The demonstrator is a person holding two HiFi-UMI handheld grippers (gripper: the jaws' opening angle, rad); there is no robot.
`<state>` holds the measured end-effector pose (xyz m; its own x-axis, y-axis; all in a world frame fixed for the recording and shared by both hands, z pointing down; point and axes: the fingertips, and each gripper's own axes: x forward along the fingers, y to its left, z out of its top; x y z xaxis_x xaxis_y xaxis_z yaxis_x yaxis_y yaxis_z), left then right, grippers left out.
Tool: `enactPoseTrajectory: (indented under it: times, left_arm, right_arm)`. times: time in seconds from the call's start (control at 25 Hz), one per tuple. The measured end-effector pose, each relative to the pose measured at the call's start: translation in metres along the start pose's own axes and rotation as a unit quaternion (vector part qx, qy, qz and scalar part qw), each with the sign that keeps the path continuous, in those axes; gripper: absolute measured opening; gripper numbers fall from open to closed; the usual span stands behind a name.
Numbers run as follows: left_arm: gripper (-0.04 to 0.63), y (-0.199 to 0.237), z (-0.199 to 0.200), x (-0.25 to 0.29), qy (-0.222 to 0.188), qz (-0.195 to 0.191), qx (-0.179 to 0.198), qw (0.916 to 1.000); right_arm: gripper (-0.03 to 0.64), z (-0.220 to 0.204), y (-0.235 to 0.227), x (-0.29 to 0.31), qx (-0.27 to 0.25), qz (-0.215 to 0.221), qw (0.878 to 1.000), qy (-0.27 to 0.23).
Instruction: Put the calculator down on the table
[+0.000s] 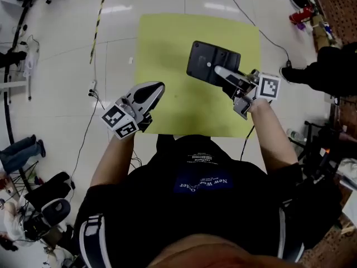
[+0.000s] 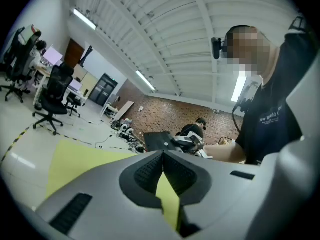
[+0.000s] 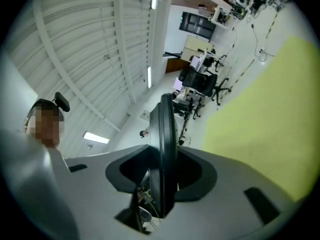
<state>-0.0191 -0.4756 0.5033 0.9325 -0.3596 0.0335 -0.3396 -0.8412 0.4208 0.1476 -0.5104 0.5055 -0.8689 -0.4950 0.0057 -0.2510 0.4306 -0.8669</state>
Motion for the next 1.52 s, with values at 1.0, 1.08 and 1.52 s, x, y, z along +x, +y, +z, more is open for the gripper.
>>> enactPoseTrajectory:
  times: [1.0, 1.08, 1.52]
  left_arm:
    - [0.008, -0.020, -0.071, 0.005, 0.031, -0.047, -0.049, 0.9973]
    - [0.008, -0.020, -0.074, 0.005, 0.033, -0.047, -0.051, 0.9970]
    - [0.008, -0.027, -0.078, 0.001, 0.036, -0.054, -0.055, 0.9964]
  right_arm:
    - [0.309, -0.076, -0.166, 0.012, 0.015, -0.307, 0.933, 0.190]
    - [0.359, -0.078, -0.171, 0.016, -0.017, -0.319, 0.926, 0.202]
    - [0.465, -0.072, -0.184, -0.007, -0.150, -0.425, 0.861, 0.236]
